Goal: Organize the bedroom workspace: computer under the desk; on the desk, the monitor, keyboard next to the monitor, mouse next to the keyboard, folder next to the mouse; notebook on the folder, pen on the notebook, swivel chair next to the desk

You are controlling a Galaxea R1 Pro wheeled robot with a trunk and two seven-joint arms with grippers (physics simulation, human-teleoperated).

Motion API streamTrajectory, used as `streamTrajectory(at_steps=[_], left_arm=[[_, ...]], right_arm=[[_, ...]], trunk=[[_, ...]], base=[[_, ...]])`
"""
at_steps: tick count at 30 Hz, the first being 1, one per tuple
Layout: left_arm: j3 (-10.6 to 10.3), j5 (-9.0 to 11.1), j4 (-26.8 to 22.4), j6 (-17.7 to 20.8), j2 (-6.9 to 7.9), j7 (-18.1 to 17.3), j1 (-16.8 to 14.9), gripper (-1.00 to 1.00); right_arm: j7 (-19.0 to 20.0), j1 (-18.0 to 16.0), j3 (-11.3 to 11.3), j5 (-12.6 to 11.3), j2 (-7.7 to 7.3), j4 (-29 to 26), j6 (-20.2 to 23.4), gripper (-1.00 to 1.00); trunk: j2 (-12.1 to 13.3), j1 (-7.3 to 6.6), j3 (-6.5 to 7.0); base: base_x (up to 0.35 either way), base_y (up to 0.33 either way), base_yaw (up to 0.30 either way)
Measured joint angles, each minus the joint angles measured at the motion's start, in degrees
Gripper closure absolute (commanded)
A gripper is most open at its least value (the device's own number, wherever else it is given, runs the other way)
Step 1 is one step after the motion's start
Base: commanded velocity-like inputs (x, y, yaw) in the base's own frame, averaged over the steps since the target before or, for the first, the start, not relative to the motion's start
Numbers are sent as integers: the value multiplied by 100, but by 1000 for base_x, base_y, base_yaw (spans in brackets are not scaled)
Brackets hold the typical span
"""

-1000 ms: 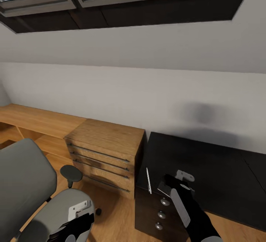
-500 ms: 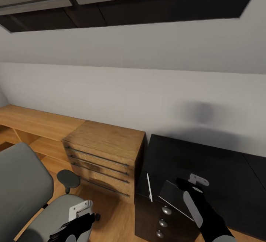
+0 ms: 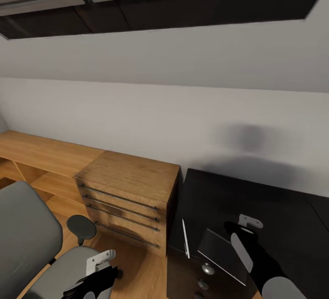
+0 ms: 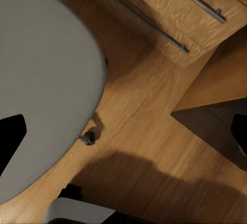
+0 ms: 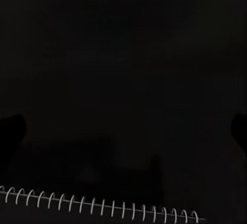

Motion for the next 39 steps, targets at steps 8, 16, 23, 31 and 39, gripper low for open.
streamTrajectory(at_steps=[8, 16, 23, 31, 39], left_arm=[[-68, 7, 42, 2, -9, -13, 0, -100], [-73, 18, 16, 25, -8, -18, 0, -100], [-66, 159, -121, 26, -9, -13, 0, -100], [-64, 212, -143, 27, -9, -9, 0, -100], [-64, 218, -150, 26, -9, -9, 0, -100]], right_arm=[[18, -184, 5, 325, -5, 578, -31, -100], [188, -377, 6, 344, 1, 1024, -65, -100], [234, -391, 6, 347, 1, 1053, -67, -100], [232, -394, -1, 319, -5, 1094, -24, -100], [232, -632, -10, 292, 0, 1616, 17, -100]], trunk=[[-1, -2, 0], [0, 0, 0], [0, 0, 0], [0, 1, 0], [0, 1, 0]], base=[[86, 0, 0], [49, 0, 0], [2, 0, 0], [0, 0, 0], [0, 0, 0]])
